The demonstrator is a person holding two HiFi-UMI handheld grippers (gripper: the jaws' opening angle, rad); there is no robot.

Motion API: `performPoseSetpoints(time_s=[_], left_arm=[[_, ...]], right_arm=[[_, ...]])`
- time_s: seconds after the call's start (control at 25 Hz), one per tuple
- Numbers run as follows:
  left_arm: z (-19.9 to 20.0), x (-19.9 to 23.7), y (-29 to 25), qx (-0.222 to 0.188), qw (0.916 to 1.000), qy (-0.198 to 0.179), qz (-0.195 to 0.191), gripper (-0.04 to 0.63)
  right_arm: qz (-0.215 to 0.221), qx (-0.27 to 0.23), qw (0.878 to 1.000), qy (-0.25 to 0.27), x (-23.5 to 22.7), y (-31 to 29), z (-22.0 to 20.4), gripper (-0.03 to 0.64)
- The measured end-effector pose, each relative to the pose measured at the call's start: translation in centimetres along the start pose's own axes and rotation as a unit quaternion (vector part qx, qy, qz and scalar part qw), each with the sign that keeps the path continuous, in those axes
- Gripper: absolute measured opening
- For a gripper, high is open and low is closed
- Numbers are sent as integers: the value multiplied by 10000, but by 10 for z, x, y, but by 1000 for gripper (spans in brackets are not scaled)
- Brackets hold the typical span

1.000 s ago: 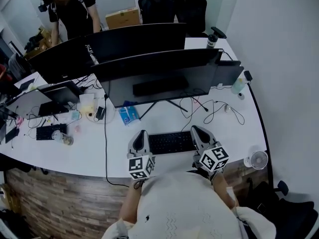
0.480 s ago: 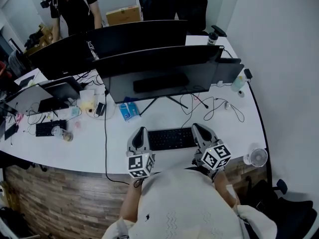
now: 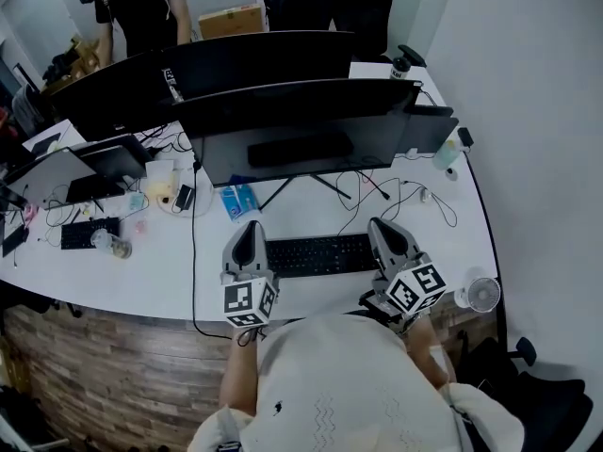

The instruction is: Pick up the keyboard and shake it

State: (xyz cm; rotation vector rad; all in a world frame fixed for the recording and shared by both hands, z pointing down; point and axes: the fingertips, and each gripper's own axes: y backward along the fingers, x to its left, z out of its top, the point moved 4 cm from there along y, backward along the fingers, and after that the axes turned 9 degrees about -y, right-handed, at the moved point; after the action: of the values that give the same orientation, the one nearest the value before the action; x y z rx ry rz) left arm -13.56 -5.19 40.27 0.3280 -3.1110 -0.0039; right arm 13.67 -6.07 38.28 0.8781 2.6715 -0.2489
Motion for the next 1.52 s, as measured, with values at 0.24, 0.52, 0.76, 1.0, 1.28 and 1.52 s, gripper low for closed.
performPoseSetpoints(time_s=[0.24, 0.52, 0.76, 1.0, 1.28, 1.52], left_arm=[[27, 5, 7, -190, 9991, -387, -42, 20], [37, 0, 13, -246, 9992, -277, -157, 20], [30, -12, 14, -156, 9989, -317, -296, 20], [25, -18, 19, -104, 9990, -283, -328, 20], [22, -18, 24, -89, 9993, -197, -294, 20], [20, -17, 24, -76, 9996, -169, -219, 20]], right_arm=[[32, -198, 9998, 65, 6, 2, 23, 1], [136, -488, 9986, 137, 16, 4, 52, 1], [208, -495, 9984, 156, 20, 5, 51, 1], [211, -439, 9988, 30, 20, 7, 43, 1], [213, -370, 9991, 14, 21, 7, 38, 1], [262, -354, 9990, 53, 21, 5, 38, 1]])
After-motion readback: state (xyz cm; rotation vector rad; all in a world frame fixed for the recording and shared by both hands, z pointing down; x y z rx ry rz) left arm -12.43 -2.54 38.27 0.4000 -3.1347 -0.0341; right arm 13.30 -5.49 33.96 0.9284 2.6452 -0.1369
